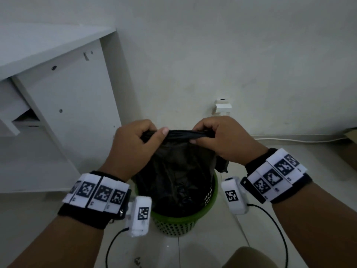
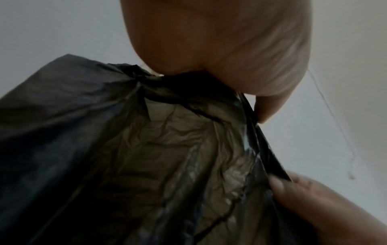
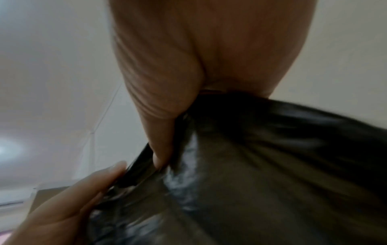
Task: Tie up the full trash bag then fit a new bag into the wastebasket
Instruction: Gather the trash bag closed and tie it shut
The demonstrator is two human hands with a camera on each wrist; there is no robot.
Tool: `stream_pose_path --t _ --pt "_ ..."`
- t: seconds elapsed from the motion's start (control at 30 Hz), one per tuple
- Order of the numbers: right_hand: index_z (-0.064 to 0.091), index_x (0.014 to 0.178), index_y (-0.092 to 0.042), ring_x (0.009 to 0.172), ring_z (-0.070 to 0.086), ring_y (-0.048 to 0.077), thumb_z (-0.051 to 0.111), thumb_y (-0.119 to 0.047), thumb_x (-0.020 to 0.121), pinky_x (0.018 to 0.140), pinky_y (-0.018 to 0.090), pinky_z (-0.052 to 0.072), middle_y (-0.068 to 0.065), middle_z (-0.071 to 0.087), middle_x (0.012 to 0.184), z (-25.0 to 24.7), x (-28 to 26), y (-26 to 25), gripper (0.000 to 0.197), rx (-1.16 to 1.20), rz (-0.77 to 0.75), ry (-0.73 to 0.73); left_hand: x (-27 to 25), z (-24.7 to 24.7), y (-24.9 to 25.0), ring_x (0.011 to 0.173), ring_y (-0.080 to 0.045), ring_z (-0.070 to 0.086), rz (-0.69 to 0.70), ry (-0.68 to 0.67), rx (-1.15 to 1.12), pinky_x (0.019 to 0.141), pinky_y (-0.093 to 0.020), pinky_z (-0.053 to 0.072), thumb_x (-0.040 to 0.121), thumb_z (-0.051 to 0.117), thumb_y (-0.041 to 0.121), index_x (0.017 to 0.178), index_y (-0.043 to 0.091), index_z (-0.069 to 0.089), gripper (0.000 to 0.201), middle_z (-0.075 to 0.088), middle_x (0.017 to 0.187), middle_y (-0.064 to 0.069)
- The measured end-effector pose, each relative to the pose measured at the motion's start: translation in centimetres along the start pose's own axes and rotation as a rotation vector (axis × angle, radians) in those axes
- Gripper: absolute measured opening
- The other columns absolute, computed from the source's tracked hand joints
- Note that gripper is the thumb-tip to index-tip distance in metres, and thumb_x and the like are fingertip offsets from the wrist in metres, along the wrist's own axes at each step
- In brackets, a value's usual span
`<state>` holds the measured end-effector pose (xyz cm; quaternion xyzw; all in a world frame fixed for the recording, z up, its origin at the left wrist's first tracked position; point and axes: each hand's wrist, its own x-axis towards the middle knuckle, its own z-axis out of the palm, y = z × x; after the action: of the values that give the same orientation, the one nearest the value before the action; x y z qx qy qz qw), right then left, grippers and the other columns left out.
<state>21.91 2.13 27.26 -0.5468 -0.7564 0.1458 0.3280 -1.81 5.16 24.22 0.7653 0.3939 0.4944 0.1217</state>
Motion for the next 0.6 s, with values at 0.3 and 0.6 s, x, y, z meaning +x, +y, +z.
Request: stream_pose_path --t 0.3,0.6 --pt "0.073 0.087 -0.018 0.063 0.059 -0.006 0.074 -0.022 0.086 0.058 0.009 0.043 -0.015 0.063 0.068 0.6 -2.2 3.5 0.004 -0.094 0.103 0.044 -0.7 -0.7 -3.5 0.091 -0.021 0.058 -0.096 -0.134 0.378 0.079 -0.028 0.041 0.092 0.054 0.034 0.094 0.018 0.069 0.023 0.064 0.091 0.002" --pt "0.074 0.098 -0.022 0.077 0.061 0.000 0.075 -0.021 0.083 0.069 0.009 0.047 -0.015 0.069 0.086 0.9 -1.8 0.0 0.015 -0.097 -0.114 -0.036 -2.8 3.4 0.9 0.067 -0.005 0.062 -0.067 -0.214 -0.075 0.060 -0.031 0.050 0.091 0.052 0.054 0.082 0.023 0.066 0.035 0.065 0.070 0.008"
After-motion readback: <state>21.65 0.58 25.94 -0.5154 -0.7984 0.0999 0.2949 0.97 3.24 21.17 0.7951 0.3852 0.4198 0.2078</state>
